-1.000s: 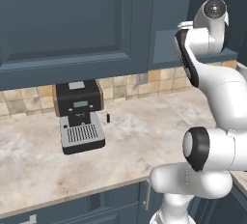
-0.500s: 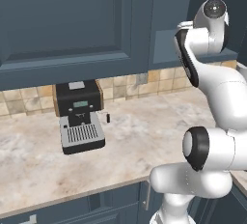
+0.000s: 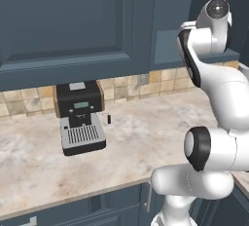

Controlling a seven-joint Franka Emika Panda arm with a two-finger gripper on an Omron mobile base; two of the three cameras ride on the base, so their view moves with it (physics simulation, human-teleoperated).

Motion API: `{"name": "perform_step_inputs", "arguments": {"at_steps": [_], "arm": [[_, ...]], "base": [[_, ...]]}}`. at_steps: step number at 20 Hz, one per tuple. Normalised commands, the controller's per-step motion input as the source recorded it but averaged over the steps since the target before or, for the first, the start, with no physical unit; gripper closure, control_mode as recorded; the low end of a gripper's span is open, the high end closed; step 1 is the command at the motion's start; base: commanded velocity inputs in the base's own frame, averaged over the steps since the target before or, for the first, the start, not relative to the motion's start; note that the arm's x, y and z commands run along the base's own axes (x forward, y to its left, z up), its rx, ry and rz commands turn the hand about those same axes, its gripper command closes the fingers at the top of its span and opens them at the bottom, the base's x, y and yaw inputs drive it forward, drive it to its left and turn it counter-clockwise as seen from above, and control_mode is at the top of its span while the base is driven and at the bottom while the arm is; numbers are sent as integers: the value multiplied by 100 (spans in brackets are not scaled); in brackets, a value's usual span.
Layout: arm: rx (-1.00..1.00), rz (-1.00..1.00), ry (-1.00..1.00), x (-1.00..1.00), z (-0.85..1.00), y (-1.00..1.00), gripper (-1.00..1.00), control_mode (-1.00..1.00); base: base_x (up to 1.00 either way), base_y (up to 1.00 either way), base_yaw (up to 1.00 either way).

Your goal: Take 2 condiments from the cabinet and move them on the counter near the stove.Make sure the condiments are lined up with each other, next to each other.

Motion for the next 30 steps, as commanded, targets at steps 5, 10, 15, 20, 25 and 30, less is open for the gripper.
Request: {"name": "perform_step_inputs", "arguments": {"at_steps": [5,10,15,20,25,30], "arm": [[0,0,0,3,0,-3,-100,-100],[0,0,0,1,0,0,-100,-100],[0,0,0,1,0,0,100,-100],[0,0,0,3,-2,-1,100,-100],[0,0,0,1,-5,-2,100,-100],[0,0,0,0,-3,-1,100,-100]], "base": [[0,0,0],[0,0,0],[0,0,0],[0,0,0],[0,0,0],[0,0,0]]}}
